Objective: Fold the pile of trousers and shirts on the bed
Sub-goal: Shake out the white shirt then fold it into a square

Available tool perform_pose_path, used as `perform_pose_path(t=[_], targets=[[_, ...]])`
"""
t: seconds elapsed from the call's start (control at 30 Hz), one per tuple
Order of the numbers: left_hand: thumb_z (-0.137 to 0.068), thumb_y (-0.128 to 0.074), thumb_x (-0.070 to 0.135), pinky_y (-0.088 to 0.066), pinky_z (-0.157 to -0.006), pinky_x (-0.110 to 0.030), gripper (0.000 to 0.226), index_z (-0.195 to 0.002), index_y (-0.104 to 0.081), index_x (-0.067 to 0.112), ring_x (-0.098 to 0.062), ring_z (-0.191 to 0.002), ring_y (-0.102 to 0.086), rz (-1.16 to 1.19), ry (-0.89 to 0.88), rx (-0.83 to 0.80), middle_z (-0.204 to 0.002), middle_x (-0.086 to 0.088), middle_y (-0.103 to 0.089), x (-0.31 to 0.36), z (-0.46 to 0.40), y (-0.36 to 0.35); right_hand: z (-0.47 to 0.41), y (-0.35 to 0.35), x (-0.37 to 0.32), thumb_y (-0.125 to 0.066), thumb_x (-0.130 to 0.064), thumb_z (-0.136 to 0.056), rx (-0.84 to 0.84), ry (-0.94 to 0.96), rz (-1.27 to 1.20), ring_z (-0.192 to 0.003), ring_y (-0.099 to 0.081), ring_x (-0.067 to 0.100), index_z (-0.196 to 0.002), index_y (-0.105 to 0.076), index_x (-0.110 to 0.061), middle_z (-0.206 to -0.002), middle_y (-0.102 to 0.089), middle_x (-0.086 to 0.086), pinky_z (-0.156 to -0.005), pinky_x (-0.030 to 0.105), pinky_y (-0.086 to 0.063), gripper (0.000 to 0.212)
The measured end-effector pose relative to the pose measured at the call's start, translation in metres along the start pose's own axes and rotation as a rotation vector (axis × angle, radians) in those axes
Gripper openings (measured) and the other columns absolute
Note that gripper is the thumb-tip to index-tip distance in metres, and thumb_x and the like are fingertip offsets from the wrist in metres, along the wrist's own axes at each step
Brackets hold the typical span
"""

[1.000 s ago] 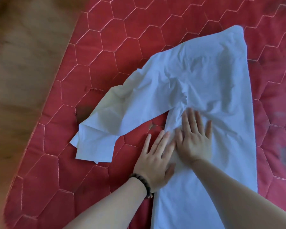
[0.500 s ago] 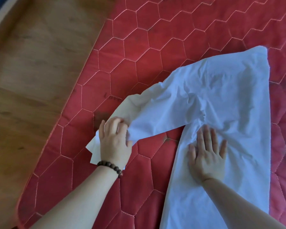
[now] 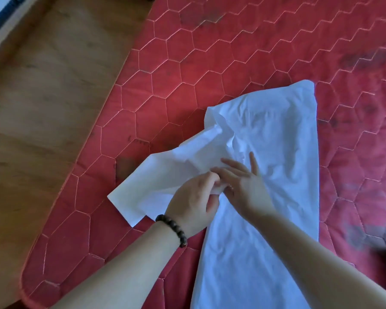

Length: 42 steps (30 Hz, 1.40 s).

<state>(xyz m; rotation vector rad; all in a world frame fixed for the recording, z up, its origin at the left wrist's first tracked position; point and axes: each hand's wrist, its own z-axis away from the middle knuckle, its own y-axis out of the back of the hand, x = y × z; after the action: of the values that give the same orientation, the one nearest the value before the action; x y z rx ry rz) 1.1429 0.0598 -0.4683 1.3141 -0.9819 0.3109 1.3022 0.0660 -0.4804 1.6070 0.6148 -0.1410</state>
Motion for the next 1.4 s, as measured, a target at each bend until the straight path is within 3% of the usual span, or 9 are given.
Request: perform_pose_path(t=[0.13,0.23,0.3,0.43,0.6,0.77,1.03,1.27,1.4], targets=[[-0.087,-0.052,0.019,-0.043,-0.102,-0.038,0.047,-0.130,-0.051,0.000,-0.029,-0.117,-0.055,-0.125,0.051,0.034,-0.129,-0.013,-0.057,-0.013,-0.003,0.005,-0.010,0.045,0.043,-0.061,0.015,-0.060,0.058,-0.172,0.064,-0.098,-0.067,0.030,-0.097,-0.073,-0.008,-0.098,-0.073,0.009,-0.106,0.059,-0.033,0.045],[-0.093,-0.050,0.009,-0.032,-0.113,-0.042,0.053,-0.144,-0.037,0.003,-0.033,-0.140,-0.033,-0.267,0.326,-0.024,-0.150,-0.020,-0.036,-0.048,-0.001,0.009,-0.002,0.080,0.077,-0.051,0.006,-0.062,0.096,-0.175,0.168,-0.086,-0.067,0.034,-0.093,-0.073,-0.006,-0.093,-0.073,0.011,-0.091,0.041,-0.040,0.040],[-0.097,-0.046,0.018,-0.024,-0.117,-0.044,0.061,-0.152,-0.021,0.012,-0.032,-0.147,-0.012,-0.436,0.438,-0.177,-0.158,-0.021,-0.011,-0.072,0.008,0.006,0.008,0.099,0.102,-0.042,-0.002,-0.064,0.092,-0.195,0.242,-0.082,-0.066,0.037,-0.093,-0.073,-0.006,-0.091,-0.073,0.013,-0.082,0.041,-0.045,0.042],[-0.098,-0.042,0.042,-0.008,-0.121,-0.044,0.075,-0.155,0.002,0.017,-0.031,-0.149,0.008,-0.609,0.514,-0.291,-0.159,-0.019,0.014,-0.097,0.020,0.000,0.025,0.104,0.136,-0.047,0.020,-0.067,-0.125,-0.426,0.305,-0.125,-0.050,0.038,-0.126,-0.062,-0.008,-0.127,-0.061,0.018,-0.105,0.054,-0.036,0.067],[-0.092,-0.040,0.056,0.002,-0.121,-0.045,0.091,-0.152,0.010,0.009,-0.034,-0.146,0.020,-0.675,0.429,-0.335,-0.157,-0.024,0.018,-0.106,0.030,-0.004,0.012,0.045,0.093,-0.053,0.007,-0.077,-0.375,-0.253,0.118,-0.147,-0.017,0.021,-0.147,-0.036,-0.014,-0.155,-0.030,0.006,-0.121,0.039,-0.008,0.075],[-0.097,-0.029,0.009,0.008,-0.119,-0.044,0.067,-0.152,0.010,0.006,-0.037,-0.145,0.020,-0.725,0.411,-0.312,-0.157,-0.026,0.017,-0.116,0.034,-0.005,-0.014,-0.025,0.047,-0.053,-0.025,-0.093,-0.357,-0.213,0.159,-0.149,0.005,0.016,-0.154,-0.007,-0.025,-0.162,0.000,0.001,-0.121,0.037,0.002,0.076],[-0.094,-0.019,-0.007,0.002,-0.121,-0.035,0.064,-0.151,0.008,0.002,-0.028,-0.149,0.011,-0.773,0.475,-0.224,-0.161,-0.016,0.010,-0.167,0.050,0.050,-0.044,-0.078,0.011,-0.032,-0.026,-0.098,-0.247,-0.248,0.264,-0.149,-0.002,0.025,-0.147,-0.036,-0.027,-0.159,-0.021,0.007,-0.117,0.045,0.014,0.050],[-0.090,-0.024,-0.014,-0.005,-0.121,-0.036,0.068,-0.153,-0.004,0.002,-0.027,-0.150,0.003,-0.768,0.639,-0.087,-0.161,-0.017,0.001,-0.211,0.054,0.130,-0.069,-0.119,-0.042,-0.034,-0.029,-0.101,-0.343,-0.153,0.126,-0.149,-0.004,0.024,-0.151,-0.025,-0.032,-0.162,-0.008,0.009,-0.120,0.045,0.003,0.051],[-0.089,-0.047,0.015,-0.003,-0.121,-0.043,0.082,-0.153,0.004,0.010,-0.025,-0.149,0.007,-0.802,0.713,-0.162,-0.161,-0.014,0.006,-0.209,0.053,0.135,-0.074,-0.124,-0.046,-0.024,-0.060,-0.094,-0.503,-0.099,0.137,-0.148,0.015,0.019,-0.151,-0.012,-0.042,-0.162,0.010,-0.001,-0.119,0.044,0.010,0.062]])
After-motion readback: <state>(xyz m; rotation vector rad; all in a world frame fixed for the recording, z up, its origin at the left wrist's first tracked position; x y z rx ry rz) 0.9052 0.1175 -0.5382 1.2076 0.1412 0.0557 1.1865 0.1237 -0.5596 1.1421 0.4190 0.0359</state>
